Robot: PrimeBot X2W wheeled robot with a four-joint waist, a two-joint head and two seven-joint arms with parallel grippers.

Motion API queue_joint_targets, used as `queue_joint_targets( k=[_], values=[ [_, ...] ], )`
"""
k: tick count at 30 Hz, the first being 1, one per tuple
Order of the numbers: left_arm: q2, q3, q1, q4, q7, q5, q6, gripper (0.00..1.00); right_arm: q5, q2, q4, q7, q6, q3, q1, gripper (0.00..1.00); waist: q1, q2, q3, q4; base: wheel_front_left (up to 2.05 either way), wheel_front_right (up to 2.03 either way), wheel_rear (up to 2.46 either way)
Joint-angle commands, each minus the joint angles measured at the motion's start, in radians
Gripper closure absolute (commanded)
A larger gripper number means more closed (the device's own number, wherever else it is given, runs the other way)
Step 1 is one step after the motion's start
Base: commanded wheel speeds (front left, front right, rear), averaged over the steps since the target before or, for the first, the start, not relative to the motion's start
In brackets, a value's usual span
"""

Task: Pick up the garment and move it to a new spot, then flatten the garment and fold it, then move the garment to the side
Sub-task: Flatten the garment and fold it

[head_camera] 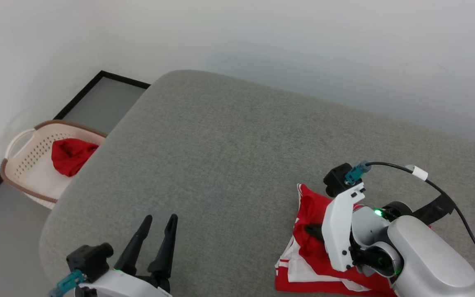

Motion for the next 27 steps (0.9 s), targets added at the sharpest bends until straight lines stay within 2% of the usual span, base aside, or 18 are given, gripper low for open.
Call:
queue_joint_targets(
  k=[1, 8, 13, 15, 20, 27],
  values=[
    [0.0, 0.002, -0.006, 0.003, 0.0, -0.005, -0.003, 0.0, 0.002, -0.002, 0.013, -0.022, 0.0, 0.017, -0.02, 0.0, 0.0, 0.0, 0.002, -0.007, 0.0, 0.0, 0.0],
    [0.009, 0.009, -0.005, 0.009, 0.0, -0.002, -0.003, 0.0, 0.037, -0.005, 0.04, -0.073, 0.0, 0.07, -0.064, 0.0, 0.0, 0.0, -0.003, -0.03, 0.0, 0.0, 0.0],
    [0.014, 0.024, 0.014, 0.005, 0.0, 0.01, -0.003, 0.0, 0.061, -0.024, 0.007, -0.141, 0.0, 0.1, -0.082, 0.0, 0.0, 0.0, -0.013, -0.06, 0.0, 0.0, 0.0],
    [0.016, 0.036, 0.023, 0.003, 0.0, 0.014, -0.003, 0.0, 0.069, -0.051, -0.023, -0.189, 0.0, 0.11, -0.087, 0.0, 0.0, 0.0, -0.018, -0.078, 0.0, 0.0, 0.0],
    [0.018, 0.075, 0.045, -0.013, 0.0, 0.052, -0.003, 0.0, 0.045, -0.134, -0.096, -0.381, -0.001, 0.118, -0.071, 0.0, 0.0, 0.0, -0.028, -0.125, 0.0, 0.0, 0.0],
    [0.012, 0.131, 0.077, -0.058, 0.0, 0.119, -0.003, 0.0, -0.026, -0.233, -0.117, -0.699, 0.0, 0.077, -0.007, 0.0, 0.0, 0.0, -0.031, -0.195, 0.0, 0.0, 0.0]
  ],
)
